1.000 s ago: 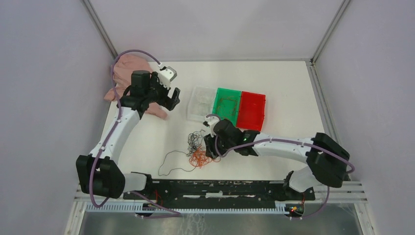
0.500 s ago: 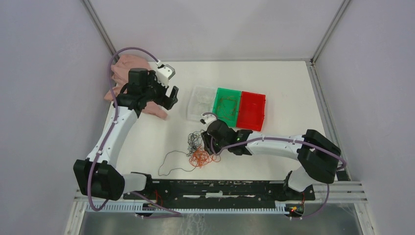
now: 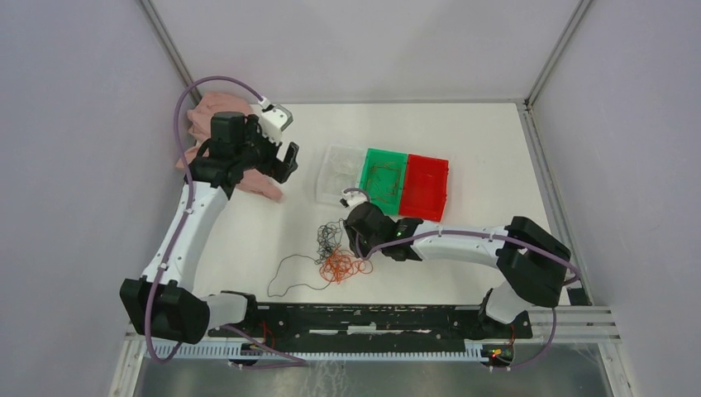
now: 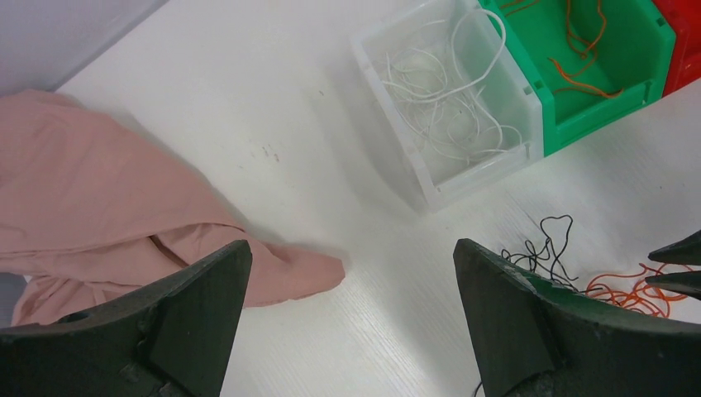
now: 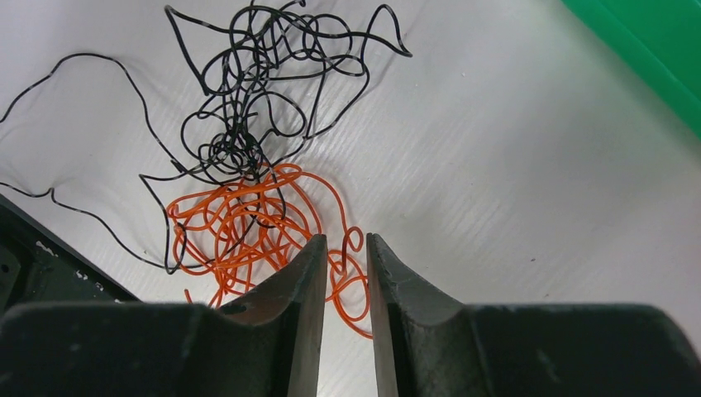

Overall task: Untangle the cables
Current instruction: Untie the cable.

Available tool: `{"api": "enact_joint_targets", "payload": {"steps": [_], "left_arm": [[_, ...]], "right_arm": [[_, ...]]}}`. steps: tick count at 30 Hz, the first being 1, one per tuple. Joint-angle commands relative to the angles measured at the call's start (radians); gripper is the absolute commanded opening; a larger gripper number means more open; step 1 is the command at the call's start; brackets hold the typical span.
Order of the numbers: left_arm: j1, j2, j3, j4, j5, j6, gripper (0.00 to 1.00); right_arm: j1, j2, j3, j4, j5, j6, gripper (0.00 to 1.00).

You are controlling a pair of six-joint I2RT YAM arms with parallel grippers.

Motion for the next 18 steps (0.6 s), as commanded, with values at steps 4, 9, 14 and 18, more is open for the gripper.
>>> {"api": "enact_joint_targets", "payload": {"steps": [4,9,14,18], "left_arm": [[0.005,-0.046,0.066,0.006,-0.002,-0.012,0.99],[0.005,-0.064,0.080,-0.005,0.038,-0.018,0.99],[0.004,-0.087,0.088,-0.052,0.132,0.009,0.99],[0.005,-0.130,0.071,-0.190,0.314,0.139,0.99]], "right_arm": [[0.003,0.021,0.055,-0.018,0.004,0.022,0.22],[0.001,-0.022,0.084,-0.036,0.028,0.003,0.03],[-0.003,-0.144,0.145,-0.020,0.027,-0.069,0.00],[-0.006,-0.237,0.186,0.009,-0.003,-0.108,0.00]]}}
